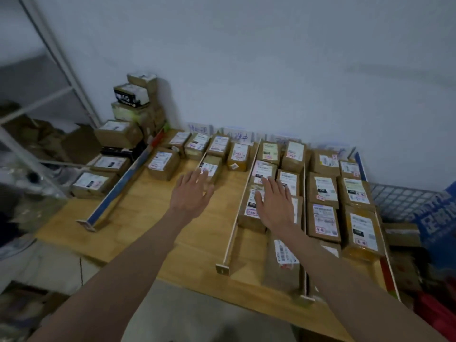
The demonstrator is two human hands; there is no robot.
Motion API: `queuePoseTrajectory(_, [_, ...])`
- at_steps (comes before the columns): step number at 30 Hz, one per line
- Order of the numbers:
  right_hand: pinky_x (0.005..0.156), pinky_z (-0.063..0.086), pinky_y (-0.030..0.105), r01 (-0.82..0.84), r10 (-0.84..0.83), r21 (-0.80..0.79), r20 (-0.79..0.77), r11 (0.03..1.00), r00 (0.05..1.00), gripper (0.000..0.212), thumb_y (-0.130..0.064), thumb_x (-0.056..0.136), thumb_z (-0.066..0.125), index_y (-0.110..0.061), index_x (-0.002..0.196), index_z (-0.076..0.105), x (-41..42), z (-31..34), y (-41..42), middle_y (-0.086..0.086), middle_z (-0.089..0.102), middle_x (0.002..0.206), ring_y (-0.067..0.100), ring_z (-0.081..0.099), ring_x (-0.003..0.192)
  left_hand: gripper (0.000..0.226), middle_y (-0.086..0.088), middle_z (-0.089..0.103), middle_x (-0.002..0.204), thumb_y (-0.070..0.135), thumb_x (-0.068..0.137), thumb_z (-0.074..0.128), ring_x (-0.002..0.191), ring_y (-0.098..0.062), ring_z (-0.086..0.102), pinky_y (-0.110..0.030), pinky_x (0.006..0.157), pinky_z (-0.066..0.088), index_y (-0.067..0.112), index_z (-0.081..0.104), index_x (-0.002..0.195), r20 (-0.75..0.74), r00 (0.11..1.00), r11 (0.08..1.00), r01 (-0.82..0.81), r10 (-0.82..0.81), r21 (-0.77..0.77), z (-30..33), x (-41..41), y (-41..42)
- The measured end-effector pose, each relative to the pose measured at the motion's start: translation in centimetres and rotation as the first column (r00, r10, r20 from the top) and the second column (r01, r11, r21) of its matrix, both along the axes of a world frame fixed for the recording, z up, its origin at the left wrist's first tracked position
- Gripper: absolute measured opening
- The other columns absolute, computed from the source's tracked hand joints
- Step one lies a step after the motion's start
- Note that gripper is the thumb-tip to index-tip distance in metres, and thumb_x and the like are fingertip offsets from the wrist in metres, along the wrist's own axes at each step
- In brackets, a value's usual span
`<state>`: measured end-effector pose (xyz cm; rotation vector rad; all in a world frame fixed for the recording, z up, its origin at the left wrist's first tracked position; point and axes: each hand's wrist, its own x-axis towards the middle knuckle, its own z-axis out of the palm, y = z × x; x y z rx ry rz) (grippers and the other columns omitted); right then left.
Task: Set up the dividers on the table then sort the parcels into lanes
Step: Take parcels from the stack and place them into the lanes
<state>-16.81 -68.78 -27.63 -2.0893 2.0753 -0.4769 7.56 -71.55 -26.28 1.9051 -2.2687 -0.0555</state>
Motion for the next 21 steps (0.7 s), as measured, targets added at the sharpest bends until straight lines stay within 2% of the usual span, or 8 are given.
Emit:
queuePoseTrajectory(5, [0.123, 0.008, 0.045, -0.048, 0.047, -0.010, -0.027, 0.999, 0.999, 0.056, -0.041, 0.104, 0.027, -0.017, 0.154, 0.024, 7.9, 0.5, -1.5, 0.005, 0.022, 0.161, 0.025, 0.014, 0.151, 0.062, 0.000, 0.021, 0.162, 0.054, 0.102, 0.019, 0.150, -0.020, 0.015, -0.042, 0.122, 0.011, 0.023, 0.023, 0.155, -0.005, 0.998, 0.998, -0.065, 0.065, 0.017, 0.6, 7.9, 0.2])
queuePoseTrajectory(10, [0.122, 0.012, 0.046, -0.077, 0.076, -0.034, -0.028, 0.996, 0.997, 0.057, -0.041, 0.103, 0.025, -0.016, 0.154, 0.024, 16.8, 0.5, -2.6, 0.007, 0.022, 0.161, 0.026, 0.016, 0.150, 0.062, -0.001, 0.030, 0.159, 0.056, 0.098, 0.021, 0.147, -0.022, 0.022, -0.043, 0.120, 0.017, 0.023, 0.033, 0.150, 0.004, 0.994, 0.994, -0.111, 0.111, 0.013, 0.3, 17.1, -0.1])
queuePoseTrajectory(16, [0.122, 0.015, 0.045, -0.096, 0.096, -0.029, -0.020, 0.995, 0.995, 0.054, -0.039, 0.103, 0.027, -0.016, 0.152, 0.028, 26.9, -0.1, -3.1, 0.008, 0.025, 0.160, 0.027, 0.020, 0.148, 0.061, -0.001, 0.023, 0.161, 0.053, 0.101, 0.024, 0.149, -0.023, 0.017, -0.046, 0.121, 0.015, 0.022, 0.027, 0.153, 0.012, 0.988, 0.987, -0.152, 0.151, 0.061, -0.4, 27.0, -0.1])
queuePoseTrajectory(21, [0.121, 0.015, 0.046, -0.114, 0.114, -0.005, -0.005, 0.993, 0.993, 0.055, -0.039, 0.103, 0.030, -0.015, 0.152, 0.028, 33.5, -0.9, -3.8, 0.009, 0.027, 0.158, 0.028, 0.021, 0.147, 0.055, -0.005, 0.044, 0.145, 0.049, 0.100, 0.026, 0.137, -0.027, 0.036, -0.048, 0.116, 0.024, 0.017, 0.040, 0.142, -0.004, 0.988, 0.987, -0.154, 0.154, 0.042, -1.1, 33.3, -0.5])
